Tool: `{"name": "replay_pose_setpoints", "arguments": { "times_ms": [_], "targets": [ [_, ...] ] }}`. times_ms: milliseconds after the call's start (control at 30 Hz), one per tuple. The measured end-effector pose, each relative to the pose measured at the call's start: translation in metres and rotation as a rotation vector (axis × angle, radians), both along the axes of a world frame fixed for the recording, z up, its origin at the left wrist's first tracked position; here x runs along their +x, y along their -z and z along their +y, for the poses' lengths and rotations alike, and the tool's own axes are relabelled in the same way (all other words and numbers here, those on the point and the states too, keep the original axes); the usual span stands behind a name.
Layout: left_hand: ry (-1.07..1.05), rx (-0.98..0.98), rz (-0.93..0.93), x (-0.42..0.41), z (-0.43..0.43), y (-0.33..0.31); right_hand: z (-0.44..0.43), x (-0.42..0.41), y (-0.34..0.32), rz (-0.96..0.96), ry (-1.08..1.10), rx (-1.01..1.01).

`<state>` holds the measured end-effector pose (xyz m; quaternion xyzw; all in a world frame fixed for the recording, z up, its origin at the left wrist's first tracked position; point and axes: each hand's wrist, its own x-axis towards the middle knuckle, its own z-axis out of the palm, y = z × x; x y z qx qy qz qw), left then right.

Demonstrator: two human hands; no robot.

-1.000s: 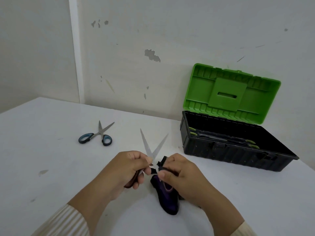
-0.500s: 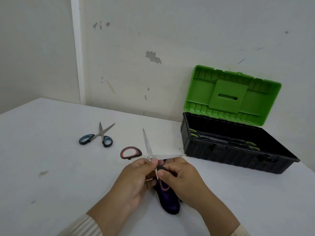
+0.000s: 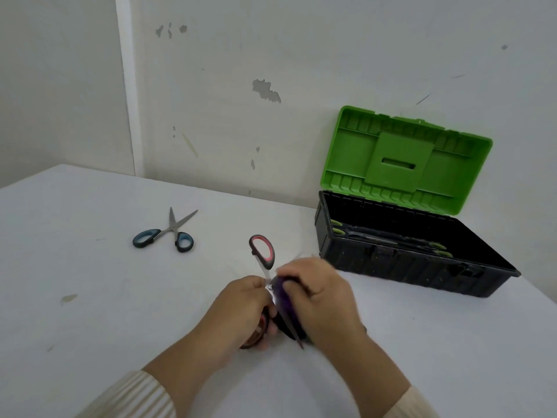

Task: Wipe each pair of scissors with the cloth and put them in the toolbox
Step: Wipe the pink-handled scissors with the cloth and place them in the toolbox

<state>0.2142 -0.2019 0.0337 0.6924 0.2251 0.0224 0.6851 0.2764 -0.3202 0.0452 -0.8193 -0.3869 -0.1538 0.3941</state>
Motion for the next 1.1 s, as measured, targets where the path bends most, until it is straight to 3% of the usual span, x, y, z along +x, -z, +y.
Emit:
{"name": "replay_pose_setpoints", "arguments": {
  "times_ms": [67, 133, 300, 400, 467, 600, 667, 733, 800, 867, 1000, 1100],
  "targets": [
    [-0.001, 0.092, -0.029, 0.0, -0.004, 0.001, 0.006, 0.005, 0.007, -0.01, -0.014, -0.061],
    [0.0, 0.158, -0.059, 0.0, -0.005, 0.002, 0.003, 0.014, 0.005, 0.056, 0.072, 0.032],
    [0.002, 0.195, -0.082, 0.003, -0.006, 0.004, 0.005, 0.001, 0.004, 0.057, -0.05, -0.089],
    [0.034, 0.23, -0.078, 0.001, -0.006, 0.004, 0.004, 0.011, 0.002, 0.097, 0.063, 0.013],
    [0.035, 0.231, -0.073, 0.001, -0.005, 0.004, 0.004, 0.007, 0.003, 0.121, 0.022, -0.03],
    [0.03, 0.244, -0.077, 0.001, -0.005, 0.003, 0.006, 0.005, 0.004, -0.065, 0.048, -0.075],
    [0.04, 0.253, -0.081, 0.001, -0.005, 0.001, 0.004, 0.016, 0.0, -0.084, 0.156, -0.005],
    [0.042, 0.257, -0.078, 0.001, -0.004, 0.001, 0.006, 0.01, 0.001, -0.113, 0.121, -0.048],
    [0.04, 0.25, -0.081, 0.001, -0.002, 0.002, 0.008, 0.0, 0.006, 0.035, -0.009, -0.1],
    [0.052, 0.254, -0.078, 0.001, 0.0, 0.002, 0.008, 0.005, 0.006, 0.087, 0.015, -0.029],
    [0.106, 0.238, -0.063, 0.0, 0.001, 0.003, -0.015, 0.041, -0.003, 0.253, 0.331, 0.194],
    [0.091, 0.193, -0.054, 0.0, 0.004, 0.001, -0.033, 0.041, -0.008, 0.32, 0.378, 0.381]
  ]
}}
